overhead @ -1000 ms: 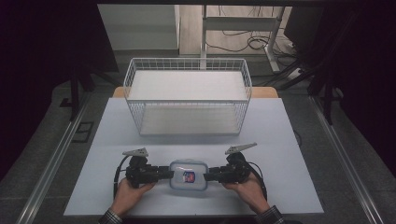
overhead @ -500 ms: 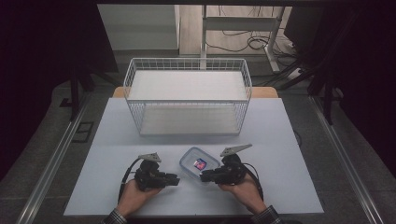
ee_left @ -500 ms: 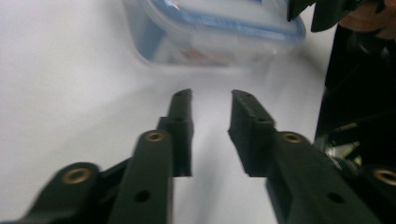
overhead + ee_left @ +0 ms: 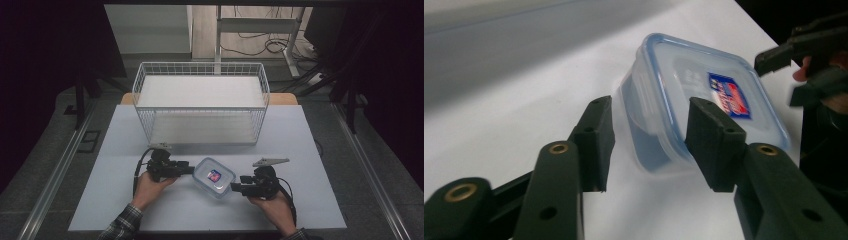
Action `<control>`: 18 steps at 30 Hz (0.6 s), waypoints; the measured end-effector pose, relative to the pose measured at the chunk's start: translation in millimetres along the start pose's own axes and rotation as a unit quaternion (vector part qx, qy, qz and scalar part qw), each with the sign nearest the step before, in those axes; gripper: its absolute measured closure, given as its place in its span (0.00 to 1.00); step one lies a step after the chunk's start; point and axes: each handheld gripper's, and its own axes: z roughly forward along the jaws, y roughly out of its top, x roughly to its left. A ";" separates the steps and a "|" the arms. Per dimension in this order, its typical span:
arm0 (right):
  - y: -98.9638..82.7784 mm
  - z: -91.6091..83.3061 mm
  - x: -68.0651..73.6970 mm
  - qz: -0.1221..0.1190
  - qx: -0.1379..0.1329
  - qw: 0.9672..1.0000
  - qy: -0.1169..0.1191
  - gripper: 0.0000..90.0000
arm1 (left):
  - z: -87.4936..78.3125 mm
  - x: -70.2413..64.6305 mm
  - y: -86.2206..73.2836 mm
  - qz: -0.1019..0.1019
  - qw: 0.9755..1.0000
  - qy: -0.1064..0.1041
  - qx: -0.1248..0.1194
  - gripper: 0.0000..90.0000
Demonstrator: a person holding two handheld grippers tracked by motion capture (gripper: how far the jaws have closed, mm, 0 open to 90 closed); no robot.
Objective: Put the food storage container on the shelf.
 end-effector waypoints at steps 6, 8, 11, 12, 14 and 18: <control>0.7 16.9 -3.3 0.032 0.018 0.998 0.044 0.40 | 6.1 0.9 -0.2 -0.024 0.998 -0.049 0.020 0.63; 2.1 16.8 -7.0 0.038 0.017 0.998 0.052 0.44 | 4.6 -1.2 -2.3 -0.027 0.998 -0.044 0.020 0.61; 3.3 16.4 -11.5 0.045 0.017 0.997 0.065 0.48 | 2.9 -2.8 -4.7 -0.033 0.998 -0.041 0.019 0.62; 4.5 17.4 -14.3 0.049 0.017 0.996 0.074 0.50 | 1.6 -3.9 -6.1 -0.035 0.998 -0.040 0.019 0.61; 6.6 19.2 -14.5 0.046 0.017 0.996 0.075 0.51 | -3.3 -8.4 -12.3 -0.049 0.998 -0.046 0.018 0.61; 11.9 24.3 -11.3 0.033 0.019 0.997 0.070 0.55 | -13.9 -19.4 -24.2 -0.047 0.998 -0.024 0.027 0.62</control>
